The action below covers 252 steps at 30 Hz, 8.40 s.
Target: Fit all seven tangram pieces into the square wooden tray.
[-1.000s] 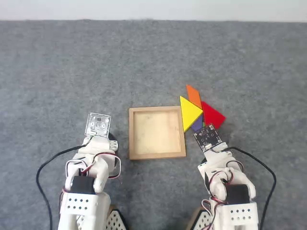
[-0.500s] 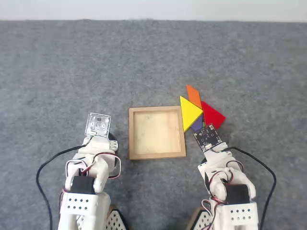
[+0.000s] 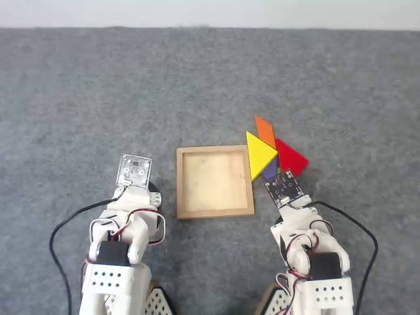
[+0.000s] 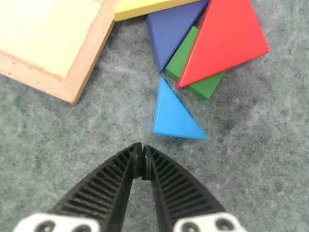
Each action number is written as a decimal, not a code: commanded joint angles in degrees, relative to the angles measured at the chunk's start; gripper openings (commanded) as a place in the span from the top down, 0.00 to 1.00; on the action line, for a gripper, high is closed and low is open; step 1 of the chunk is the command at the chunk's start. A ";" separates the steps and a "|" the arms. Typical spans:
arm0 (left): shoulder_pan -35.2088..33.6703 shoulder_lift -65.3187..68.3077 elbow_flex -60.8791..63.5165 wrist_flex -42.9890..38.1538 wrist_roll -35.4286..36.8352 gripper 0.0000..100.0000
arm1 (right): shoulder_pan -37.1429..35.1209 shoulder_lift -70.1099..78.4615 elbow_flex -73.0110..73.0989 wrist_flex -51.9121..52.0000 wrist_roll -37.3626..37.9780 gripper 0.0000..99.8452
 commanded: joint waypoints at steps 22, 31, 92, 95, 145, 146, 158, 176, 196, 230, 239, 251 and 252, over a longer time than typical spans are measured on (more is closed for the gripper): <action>-0.18 -0.70 -0.48 0.09 0.26 0.99 | 0.48 -1.27 0.79 0.48 0.44 0.99; -0.18 -0.70 -0.48 0.09 0.26 0.99 | 0.66 -1.54 0.79 0.48 0.53 0.99; -0.18 -0.70 -0.48 0.09 0.26 0.99 | 0.75 114.15 -80.09 -7.60 -8.79 0.62; -0.18 -0.70 -0.48 0.09 0.26 0.99 | 0.75 115.03 -80.62 -7.96 -8.79 0.62; -0.18 -0.70 -0.48 0.09 0.26 0.99 | 1.45 133.32 -107.69 -3.65 19.69 0.62; -0.18 -0.70 -0.48 0.09 0.26 0.99 | 1.63 134.20 -108.22 -4.09 19.78 0.62; -0.18 -0.70 -0.48 0.09 0.26 0.99 | 3.38 141.67 -115.43 -3.74 27.96 0.62; -0.18 -0.70 -0.48 0.09 0.26 0.99 | 3.56 144.04 -116.22 -1.19 28.31 0.72; -0.18 -0.70 -0.48 0.09 0.26 0.99 | 4.88 143.60 -125.01 11.47 27.78 0.75; -0.18 -0.70 -0.48 0.09 0.26 0.99 | 5.32 146.24 -130.73 18.24 26.64 0.65; -0.18 -0.70 -0.48 0.09 0.26 0.99 | 5.14 150.90 -130.99 17.36 27.34 0.66; -0.18 -0.70 -0.48 0.09 0.26 0.99 | 5.49 150.29 -130.99 17.71 27.08 0.74; -0.18 -0.70 -0.48 0.09 0.26 0.99 | 5.41 149.93 -130.99 17.71 27.08 0.74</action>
